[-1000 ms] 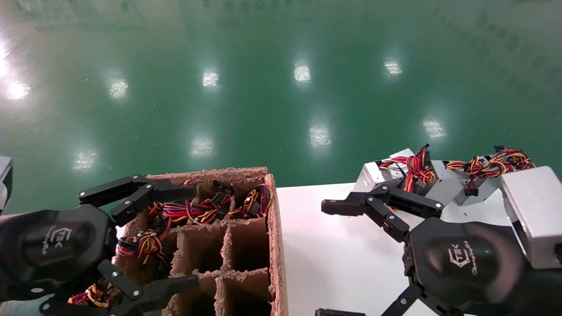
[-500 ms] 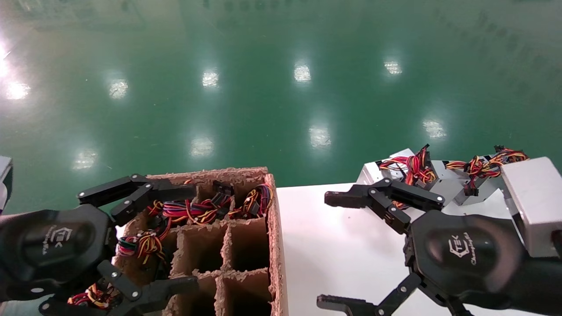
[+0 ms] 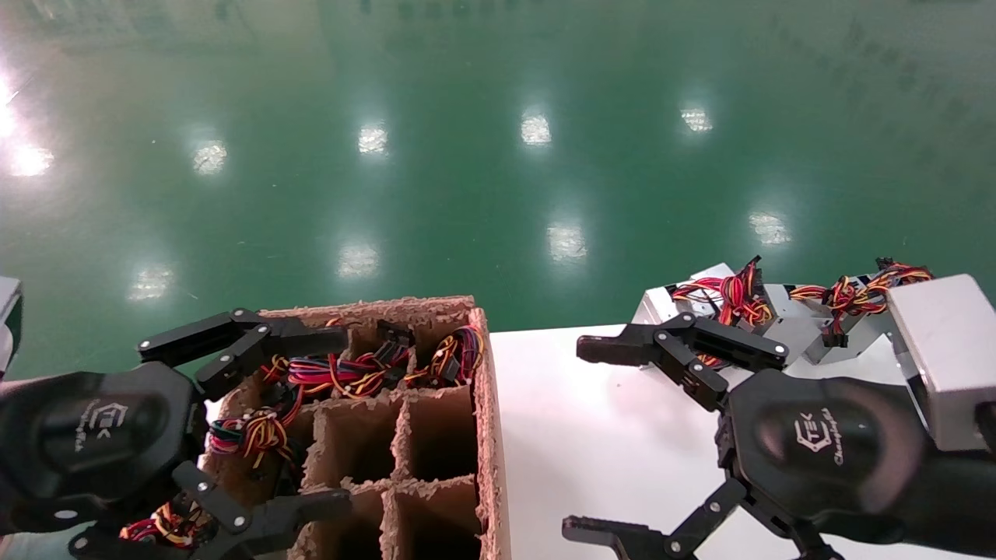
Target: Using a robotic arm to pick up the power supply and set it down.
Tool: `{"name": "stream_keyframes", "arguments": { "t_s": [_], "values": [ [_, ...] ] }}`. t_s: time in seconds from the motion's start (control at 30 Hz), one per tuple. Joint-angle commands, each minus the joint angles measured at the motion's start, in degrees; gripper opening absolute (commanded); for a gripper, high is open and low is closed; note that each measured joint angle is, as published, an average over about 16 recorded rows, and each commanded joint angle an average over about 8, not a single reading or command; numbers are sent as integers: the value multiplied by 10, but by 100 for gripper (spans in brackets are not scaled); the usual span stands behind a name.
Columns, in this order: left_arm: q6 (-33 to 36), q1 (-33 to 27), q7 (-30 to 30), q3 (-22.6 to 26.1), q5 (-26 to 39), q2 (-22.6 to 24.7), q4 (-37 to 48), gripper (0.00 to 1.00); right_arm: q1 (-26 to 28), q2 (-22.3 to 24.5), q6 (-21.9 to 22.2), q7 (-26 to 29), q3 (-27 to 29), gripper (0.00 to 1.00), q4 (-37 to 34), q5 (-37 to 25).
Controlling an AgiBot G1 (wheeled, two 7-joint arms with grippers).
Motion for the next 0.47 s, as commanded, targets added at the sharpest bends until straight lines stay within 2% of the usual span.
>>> {"name": "stream_keyframes", "arguments": {
  "t_s": [0.03, 0.47],
  "values": [
    [0, 0, 0, 0, 0, 0, 0, 100, 0, 0, 0, 0, 0, 100, 0, 0],
    [0, 0, 0, 0, 0, 0, 0, 100, 0, 0, 1, 0, 0, 100, -1, -1]
  ]
}}
